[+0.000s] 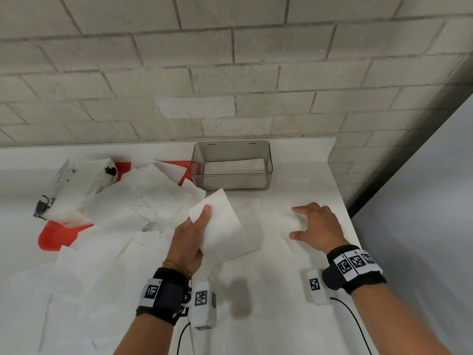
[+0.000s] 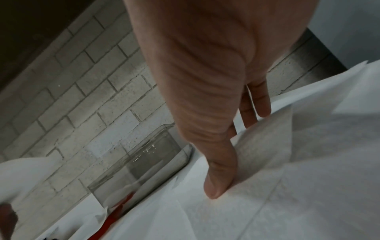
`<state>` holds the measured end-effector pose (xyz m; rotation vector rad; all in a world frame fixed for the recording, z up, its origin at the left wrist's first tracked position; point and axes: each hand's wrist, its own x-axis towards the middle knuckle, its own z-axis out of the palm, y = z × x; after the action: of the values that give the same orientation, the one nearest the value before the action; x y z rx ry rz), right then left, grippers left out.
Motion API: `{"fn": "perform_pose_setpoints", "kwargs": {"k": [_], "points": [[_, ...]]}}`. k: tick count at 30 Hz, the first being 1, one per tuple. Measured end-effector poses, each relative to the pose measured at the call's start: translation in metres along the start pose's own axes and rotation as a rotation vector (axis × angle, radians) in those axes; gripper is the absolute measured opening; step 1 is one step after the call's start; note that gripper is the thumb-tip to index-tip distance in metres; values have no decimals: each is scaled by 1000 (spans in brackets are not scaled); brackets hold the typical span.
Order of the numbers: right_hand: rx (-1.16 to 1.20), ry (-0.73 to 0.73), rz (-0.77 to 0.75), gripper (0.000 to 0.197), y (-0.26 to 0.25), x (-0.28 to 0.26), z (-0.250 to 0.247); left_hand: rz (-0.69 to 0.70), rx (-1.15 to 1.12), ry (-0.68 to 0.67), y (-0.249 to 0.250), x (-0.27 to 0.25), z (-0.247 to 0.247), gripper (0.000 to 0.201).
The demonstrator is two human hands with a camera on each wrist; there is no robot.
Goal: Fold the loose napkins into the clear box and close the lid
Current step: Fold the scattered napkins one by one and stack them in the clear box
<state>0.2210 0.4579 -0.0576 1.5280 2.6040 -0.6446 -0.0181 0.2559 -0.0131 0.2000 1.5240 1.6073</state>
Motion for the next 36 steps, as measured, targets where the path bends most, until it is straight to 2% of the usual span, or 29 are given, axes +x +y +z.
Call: {"fn": "perform_pose_setpoints", "kwargs": {"k": [3, 9, 10, 13, 15, 16, 19, 20, 24, 28, 32, 34, 36], "points": [[-90, -10, -46, 79, -4, 6, -5, 8, 78, 48, -8, 2, -5, 34], [-130, -144, -203, 55, -11, 18, -16, 65, 306, 57, -17, 5, -13, 37], [-147, -157, -227, 55, -13, 20, -17, 38, 297, 43, -17, 3, -11, 34], [-205, -181, -273, 64, -19, 24, -19, -1, 310, 0, -14, -3, -7, 10], [-239, -187, -297, 63, -23, 26, -19, -57, 246, -14, -15, -4, -7, 11], [-251, -186, -306, 60, -25, 27, -19, -81, 219, -26, -16, -4, -7, 15], [-290, -192, -307, 48, -27, 30, -19, -132, 175, -36, -23, -2, -12, 59], [-304, -195, -306, 47, -28, 31, -19, -140, 171, -38, -24, -2, -12, 67], [-343, -228, -313, 39, -33, 32, -23, -144, 191, -48, -27, -1, -14, 83], [-228, -284, -261, 33, -33, 28, -32, -129, 189, -46, -26, -5, -15, 67], [-46, -278, -295, 19, -44, 10, -68, -106, 151, -38, -21, -12, -10, 37], [137, -257, -332, 20, -55, -8, -92, -118, 57, -60, -19, -15, -5, 36], [439, -281, -367, 13, -70, -30, -110, -137, -61, -87, -15, -21, 2, 38]]}}
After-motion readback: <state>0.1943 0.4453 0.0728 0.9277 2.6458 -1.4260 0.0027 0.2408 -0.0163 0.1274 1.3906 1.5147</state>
